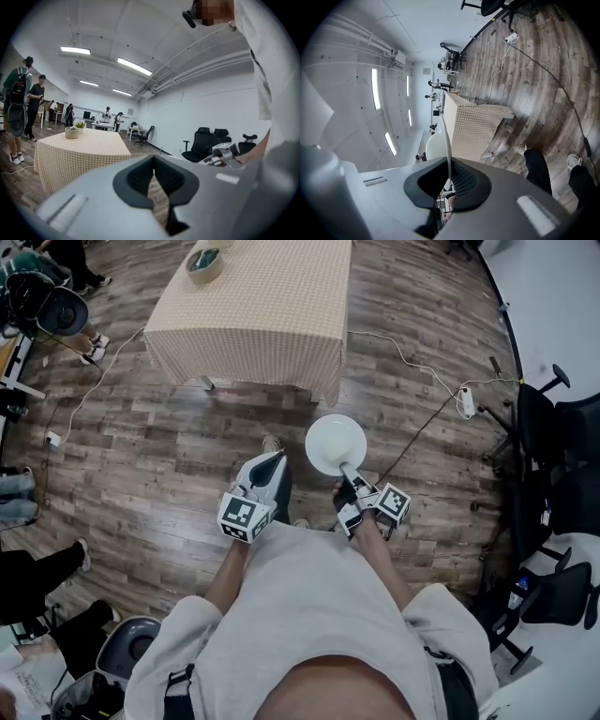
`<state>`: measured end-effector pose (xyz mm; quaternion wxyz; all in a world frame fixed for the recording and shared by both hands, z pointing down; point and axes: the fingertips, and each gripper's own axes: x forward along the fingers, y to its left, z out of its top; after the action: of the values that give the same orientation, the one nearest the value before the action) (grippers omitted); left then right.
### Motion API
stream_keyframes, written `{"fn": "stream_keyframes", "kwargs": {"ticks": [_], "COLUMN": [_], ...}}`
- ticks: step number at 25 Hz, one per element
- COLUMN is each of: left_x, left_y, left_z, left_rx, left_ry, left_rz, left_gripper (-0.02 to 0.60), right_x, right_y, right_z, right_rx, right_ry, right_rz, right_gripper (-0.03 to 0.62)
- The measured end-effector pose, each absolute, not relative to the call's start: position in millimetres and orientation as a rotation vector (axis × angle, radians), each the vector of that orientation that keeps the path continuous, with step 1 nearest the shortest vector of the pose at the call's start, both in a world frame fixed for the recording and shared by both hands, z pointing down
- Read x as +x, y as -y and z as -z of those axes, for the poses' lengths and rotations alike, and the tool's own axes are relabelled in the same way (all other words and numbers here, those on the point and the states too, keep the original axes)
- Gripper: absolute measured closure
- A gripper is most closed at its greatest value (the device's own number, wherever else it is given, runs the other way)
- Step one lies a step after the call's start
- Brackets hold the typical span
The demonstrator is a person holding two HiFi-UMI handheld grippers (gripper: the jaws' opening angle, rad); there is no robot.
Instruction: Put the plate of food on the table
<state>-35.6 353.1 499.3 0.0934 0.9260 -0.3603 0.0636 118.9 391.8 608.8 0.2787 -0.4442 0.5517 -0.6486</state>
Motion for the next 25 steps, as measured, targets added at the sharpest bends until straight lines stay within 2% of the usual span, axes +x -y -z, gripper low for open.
{"fn": "stream_keyframes", "kwargs": {"ticks": [8, 25], "left_x": [-27, -44], "left_y": [-282, -66], "left_z": [-513, -501], "left_rx": [2.741, 2.731], "left_ry": [1.029, 0.955], "left_rz": [-0.186, -0.187], "left_gripper": [0.571, 0.571], "right_x": [126, 106], "right_y": [-329, -124], "right_z": [-618, -600], "right_rx": [-1.216, -1.27], "right_ry": [-1.457, -1.421], "right_rz": [1.74, 1.74], "right_gripper": [0.585, 0.585]}}
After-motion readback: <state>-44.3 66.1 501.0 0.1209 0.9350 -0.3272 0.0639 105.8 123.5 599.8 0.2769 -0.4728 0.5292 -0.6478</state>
